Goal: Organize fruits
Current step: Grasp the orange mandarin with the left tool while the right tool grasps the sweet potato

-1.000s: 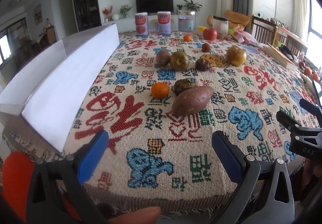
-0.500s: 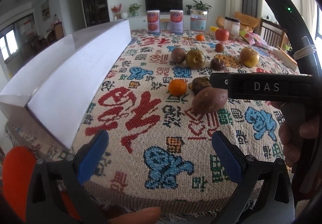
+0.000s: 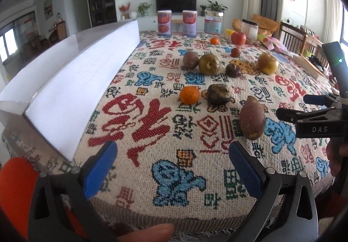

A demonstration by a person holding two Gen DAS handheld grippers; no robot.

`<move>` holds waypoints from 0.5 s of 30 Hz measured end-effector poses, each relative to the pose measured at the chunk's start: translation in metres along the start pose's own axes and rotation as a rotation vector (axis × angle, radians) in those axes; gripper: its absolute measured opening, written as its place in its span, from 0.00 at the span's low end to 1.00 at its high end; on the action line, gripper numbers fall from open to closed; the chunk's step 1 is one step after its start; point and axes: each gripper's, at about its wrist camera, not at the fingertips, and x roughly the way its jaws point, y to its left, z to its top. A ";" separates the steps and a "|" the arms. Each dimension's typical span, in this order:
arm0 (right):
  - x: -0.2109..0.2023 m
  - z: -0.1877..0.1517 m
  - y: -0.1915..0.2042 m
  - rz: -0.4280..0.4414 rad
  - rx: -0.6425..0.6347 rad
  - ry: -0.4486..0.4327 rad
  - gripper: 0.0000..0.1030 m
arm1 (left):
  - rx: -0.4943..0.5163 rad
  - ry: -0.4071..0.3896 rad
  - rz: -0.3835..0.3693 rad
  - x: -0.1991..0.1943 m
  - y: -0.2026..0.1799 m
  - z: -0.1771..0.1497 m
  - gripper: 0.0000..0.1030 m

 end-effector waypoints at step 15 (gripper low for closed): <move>0.023 0.012 0.044 0.159 0.154 0.118 0.84 | -0.003 0.002 0.031 0.000 0.004 -0.003 0.99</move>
